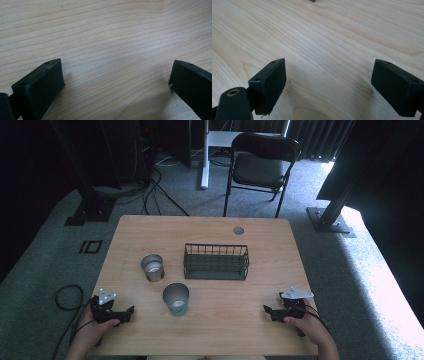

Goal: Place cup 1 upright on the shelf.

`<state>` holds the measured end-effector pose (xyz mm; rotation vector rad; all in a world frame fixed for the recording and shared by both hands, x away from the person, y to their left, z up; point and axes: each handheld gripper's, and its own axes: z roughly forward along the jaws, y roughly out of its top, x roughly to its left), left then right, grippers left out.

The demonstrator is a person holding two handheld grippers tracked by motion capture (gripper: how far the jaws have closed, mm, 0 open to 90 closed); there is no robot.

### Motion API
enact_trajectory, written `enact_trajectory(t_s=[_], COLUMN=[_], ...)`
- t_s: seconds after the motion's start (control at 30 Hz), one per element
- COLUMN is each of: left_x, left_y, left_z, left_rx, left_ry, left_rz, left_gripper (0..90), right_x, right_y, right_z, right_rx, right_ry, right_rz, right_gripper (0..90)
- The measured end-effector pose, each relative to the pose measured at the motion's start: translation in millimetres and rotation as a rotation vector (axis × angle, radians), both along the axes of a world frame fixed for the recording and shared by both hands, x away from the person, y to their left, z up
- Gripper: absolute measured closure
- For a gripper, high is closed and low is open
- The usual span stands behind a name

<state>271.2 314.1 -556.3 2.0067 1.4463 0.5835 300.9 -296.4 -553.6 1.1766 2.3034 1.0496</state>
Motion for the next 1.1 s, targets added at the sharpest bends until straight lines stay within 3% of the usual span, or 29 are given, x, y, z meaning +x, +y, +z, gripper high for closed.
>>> enact_trajectory(t_s=[0.77, 1.1], left_x=[0.0, 0.0], left_y=[0.0, -0.1], left_z=[0.2, 0.1], left_rx=[0.001, -0.001], left_ry=[0.002, 0.000], left_rz=[0.000, 0.001], left_gripper=[0.3, 0.3], right_x=[4.5, 6.9], right_y=[32.0, 50.5], right_z=[10.8, 15.3], right_rx=[0.022, 0.047], right_ry=[-0.031, -0.034], right_rz=[0.147, 0.175], right_gripper=[12.2, 12.1])
